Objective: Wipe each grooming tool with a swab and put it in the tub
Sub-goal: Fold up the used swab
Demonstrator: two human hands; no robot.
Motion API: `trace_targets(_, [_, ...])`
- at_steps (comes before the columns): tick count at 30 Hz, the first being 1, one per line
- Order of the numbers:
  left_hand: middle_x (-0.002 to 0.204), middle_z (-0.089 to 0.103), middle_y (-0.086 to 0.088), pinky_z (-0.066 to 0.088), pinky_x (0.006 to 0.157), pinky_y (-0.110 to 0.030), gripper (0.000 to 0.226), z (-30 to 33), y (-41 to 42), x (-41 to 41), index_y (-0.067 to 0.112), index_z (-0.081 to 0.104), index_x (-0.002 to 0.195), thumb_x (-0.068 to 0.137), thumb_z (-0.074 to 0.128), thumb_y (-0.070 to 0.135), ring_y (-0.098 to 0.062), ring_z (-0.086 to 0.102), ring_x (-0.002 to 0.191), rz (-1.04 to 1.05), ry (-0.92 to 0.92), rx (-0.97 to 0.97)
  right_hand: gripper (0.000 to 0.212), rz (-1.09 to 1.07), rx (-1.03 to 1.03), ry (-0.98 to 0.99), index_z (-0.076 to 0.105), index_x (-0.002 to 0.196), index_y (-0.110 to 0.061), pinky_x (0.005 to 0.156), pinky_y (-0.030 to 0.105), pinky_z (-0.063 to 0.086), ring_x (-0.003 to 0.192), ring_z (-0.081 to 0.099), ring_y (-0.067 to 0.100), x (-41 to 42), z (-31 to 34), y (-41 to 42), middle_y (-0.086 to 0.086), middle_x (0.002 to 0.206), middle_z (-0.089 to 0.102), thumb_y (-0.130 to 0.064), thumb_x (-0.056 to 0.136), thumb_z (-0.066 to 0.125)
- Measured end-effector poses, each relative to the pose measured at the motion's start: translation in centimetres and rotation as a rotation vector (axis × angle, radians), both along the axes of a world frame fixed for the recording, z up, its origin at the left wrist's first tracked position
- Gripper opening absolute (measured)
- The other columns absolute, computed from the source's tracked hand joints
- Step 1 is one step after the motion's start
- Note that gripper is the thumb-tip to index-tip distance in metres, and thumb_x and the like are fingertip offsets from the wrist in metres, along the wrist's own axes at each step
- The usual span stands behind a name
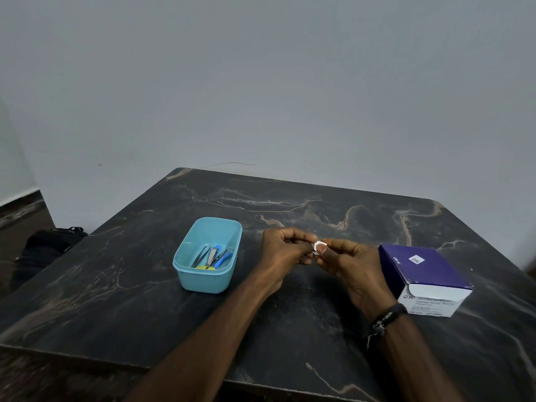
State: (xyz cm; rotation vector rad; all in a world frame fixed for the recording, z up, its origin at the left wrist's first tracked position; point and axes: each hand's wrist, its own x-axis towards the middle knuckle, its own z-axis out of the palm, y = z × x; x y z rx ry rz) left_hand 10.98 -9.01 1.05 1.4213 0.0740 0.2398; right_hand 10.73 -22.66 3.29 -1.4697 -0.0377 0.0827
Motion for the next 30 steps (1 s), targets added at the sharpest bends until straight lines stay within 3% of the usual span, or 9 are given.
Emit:
trace_targets(8, [0.083,0.071,-0.017,0.059,0.063,-0.033,0.007,-0.1,0.0,0.1,0.003,0.071,0.091,0.085,0.069,0.007,-0.021,0.067,0.069,-0.054,0.013,-0.072,0.005,-0.035,0.001,-0.008,0.067,0.085,-0.001,0.062,0.022,0.059,0.068,0.069,0.017,0.2,-0.1,0.0,0.011,0.076,0.071,0.003,0.083,0.065])
trace_targets(16, [0.077,0.07,-0.014,0.06,0.067,-0.034,0.009,-0.7,-0.2,0.0,0.002,0.069,0.092,0.085,0.067,-0.002,-0.018,0.067,0.066,-0.089,-0.046,0.012,0.005,-0.112,-0.204,-0.153,0.069,0.084,-0.006,0.058,0.022,0.054,0.065,0.066,0.017,1.4,-1.1,-0.4,0.013,0.076,0.071,-0.003,0.081,0.072])
trace_targets(19, [0.077,0.068,-0.016,0.059,0.06,-0.029,0.007,-1.1,-0.5,0.3,-0.001,0.067,0.09,0.085,0.065,-0.005,-0.015,0.065,0.059,-0.041,-0.032,0.022,0.006,-0.122,-0.282,-0.179,0.07,0.083,-0.007,0.059,0.024,0.052,0.065,0.067,0.016,1.6,-1.5,-0.3,0.01,0.073,0.072,-0.006,0.08,0.075])
trace_targets(26, [0.067,0.07,-0.008,0.056,0.054,-0.026,0.018,-0.8,-1.2,0.1,0.011,0.067,0.077,0.083,0.067,-0.006,-0.016,0.067,0.057,0.143,-0.046,0.069,0.009,-0.056,-0.203,-0.138,0.071,0.092,-0.005,0.064,0.025,0.056,0.076,0.069,0.021,1.3,-0.9,0.4,0.012,0.083,0.073,-0.001,0.087,0.065])
trace_targets(30, [0.07,0.07,-0.009,0.061,0.064,-0.033,0.016,0.7,-1.1,-0.3,0.011,0.068,0.079,0.083,0.067,-0.004,-0.017,0.068,0.061,0.205,-0.065,0.117,0.01,-0.172,-0.243,-0.182,0.07,0.088,-0.009,0.064,0.029,0.057,0.07,0.066,0.019,0.6,0.5,1.6,0.007,0.077,0.07,0.0,0.084,0.068])
